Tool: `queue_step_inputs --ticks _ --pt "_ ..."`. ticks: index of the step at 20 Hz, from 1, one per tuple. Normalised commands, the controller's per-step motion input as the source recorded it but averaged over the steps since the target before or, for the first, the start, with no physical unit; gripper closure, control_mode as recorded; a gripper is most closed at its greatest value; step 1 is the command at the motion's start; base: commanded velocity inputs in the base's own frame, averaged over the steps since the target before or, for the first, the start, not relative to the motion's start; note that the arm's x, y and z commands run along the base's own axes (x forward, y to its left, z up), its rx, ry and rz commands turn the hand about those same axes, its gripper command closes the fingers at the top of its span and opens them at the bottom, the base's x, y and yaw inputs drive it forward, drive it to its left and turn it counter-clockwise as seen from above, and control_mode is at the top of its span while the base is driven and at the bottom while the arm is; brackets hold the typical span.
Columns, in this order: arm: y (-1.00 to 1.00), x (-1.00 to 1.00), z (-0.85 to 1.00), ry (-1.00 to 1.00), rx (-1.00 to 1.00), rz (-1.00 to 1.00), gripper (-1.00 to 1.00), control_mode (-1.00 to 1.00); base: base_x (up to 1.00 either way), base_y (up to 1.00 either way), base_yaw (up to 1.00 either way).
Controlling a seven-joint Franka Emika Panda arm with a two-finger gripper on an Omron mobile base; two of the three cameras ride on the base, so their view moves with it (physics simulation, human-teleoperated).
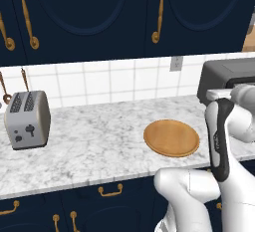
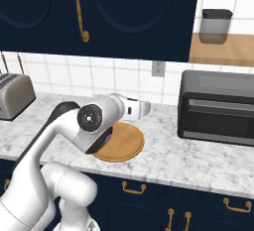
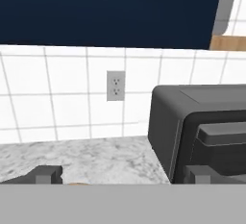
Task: Pick up the kebab skewer and baguette bread, and place them inside the toaster oven. Close the toaster oven door and start by setting the timer.
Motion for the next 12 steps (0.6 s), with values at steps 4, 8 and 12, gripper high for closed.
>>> queue_step_inputs --ticks 4,8,12 --pt "0.17 -0.16 0.45 0.16 0.00 0.00 -1.00 -1.00 0.00 0.00 0.00" --pt "0.00 -0.17 0.10 0.03 0.00 -0.03 -1.00 -1.00 0.00 0.00 0.00" --pt "0.00 -0.19 0.00 0.00 0.00 0.00 -1.00 -1.00 0.00 0.00 0.00"
